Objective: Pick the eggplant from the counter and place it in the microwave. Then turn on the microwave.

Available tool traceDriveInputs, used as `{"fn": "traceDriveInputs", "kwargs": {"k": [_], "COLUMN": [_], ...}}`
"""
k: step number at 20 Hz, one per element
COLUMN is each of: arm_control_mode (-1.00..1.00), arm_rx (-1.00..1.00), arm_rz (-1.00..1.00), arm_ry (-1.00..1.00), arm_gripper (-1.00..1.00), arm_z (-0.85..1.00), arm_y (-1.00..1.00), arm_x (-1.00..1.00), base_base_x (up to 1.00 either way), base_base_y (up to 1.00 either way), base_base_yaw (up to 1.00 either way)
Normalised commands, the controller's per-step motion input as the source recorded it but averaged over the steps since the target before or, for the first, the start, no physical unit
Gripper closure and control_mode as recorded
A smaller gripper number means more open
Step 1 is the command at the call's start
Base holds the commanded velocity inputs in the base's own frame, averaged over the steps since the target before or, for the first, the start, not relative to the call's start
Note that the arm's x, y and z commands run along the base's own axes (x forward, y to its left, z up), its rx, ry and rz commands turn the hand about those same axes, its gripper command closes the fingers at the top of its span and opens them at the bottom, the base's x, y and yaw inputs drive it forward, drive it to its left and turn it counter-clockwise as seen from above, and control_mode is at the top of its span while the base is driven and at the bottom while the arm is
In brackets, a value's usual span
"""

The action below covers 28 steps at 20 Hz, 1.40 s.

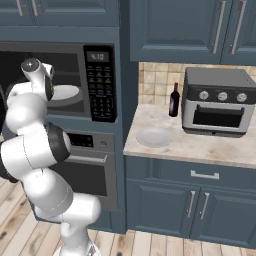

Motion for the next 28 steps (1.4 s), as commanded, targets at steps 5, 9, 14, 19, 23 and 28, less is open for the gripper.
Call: {"fn": "traceDriveInputs", "kwargs": {"k": [5, 9, 14, 19, 23, 28], "arm_control_mode": [-1.0, -1.0, -1.0, -1.0, -1.0, -1.0], "arm_rx": [-0.01, -0.01, -0.01, -0.01, -0.01, 0.0], "arm_rz": [0.0, 0.0, 0.0, 0.0, 0.0, 0.0], "arm_ry": [0.0, 0.0, 0.0, 0.0, 0.0, 0.0], "arm_gripper": [1.0, 1.0, 1.0, 1.0, 1.0, 1.0], "arm_z": [0.0, -0.02, -0.05, -0.04, 0.0, -0.01], "arm_y": [0.03, 0.03, 0.04, 0.03, 0.02, 0.02], "arm_x": [0.12, 0.13, 0.12, 0.11, 0.14, 0.14], "base_base_x": [0.0, 0.0, 0.0, 0.0, 0.0, 0.0], "base_base_y": [0.0, 0.0, 0.0, 0.0, 0.0, 0.0], "base_base_yaw": [0.0, 0.0, 0.0, 0.0, 0.0, 0.0]}}
